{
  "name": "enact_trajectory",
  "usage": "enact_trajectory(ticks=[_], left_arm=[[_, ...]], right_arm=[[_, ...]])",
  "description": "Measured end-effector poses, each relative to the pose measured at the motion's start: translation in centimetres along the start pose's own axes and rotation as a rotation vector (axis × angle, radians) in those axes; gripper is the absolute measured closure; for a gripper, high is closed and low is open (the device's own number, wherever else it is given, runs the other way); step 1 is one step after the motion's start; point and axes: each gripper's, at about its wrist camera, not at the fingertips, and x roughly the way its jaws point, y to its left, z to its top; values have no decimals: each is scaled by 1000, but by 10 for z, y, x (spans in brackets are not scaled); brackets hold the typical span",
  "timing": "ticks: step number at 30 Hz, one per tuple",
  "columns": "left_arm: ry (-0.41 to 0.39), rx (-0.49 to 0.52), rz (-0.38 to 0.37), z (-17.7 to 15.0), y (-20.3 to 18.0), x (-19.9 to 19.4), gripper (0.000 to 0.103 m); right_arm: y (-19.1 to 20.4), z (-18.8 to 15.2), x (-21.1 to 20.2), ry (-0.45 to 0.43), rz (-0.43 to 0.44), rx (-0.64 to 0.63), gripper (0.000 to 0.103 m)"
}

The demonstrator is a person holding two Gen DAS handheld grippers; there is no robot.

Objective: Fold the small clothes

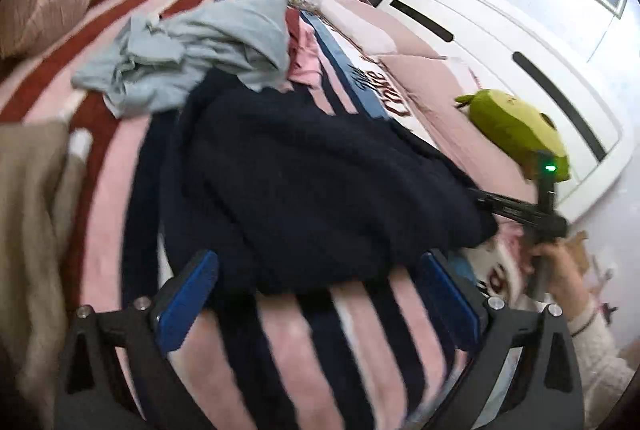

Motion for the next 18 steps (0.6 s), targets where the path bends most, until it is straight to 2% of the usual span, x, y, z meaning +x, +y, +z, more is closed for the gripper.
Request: enact_trajectory(ticks=[2,6,9,13,18], left_arm=[[5,-27,-26,-9,-1,0,3],[26,-107,-60,-19,9,12,3],[30,-187,-86,-20,21,29,3],[0,-314,-160,-11,34,54,3],[-60,-415,-137,1,45,78,3]], right_arm=[[-15,-2,1,6,-2,53,70],[-10,2,-6,-18,-63,23,68],[0,7,-15,-47,-1,4,68],[15,12,-20,-57,15,-46,68],[24,18,-14,-61,28,-74,68]])
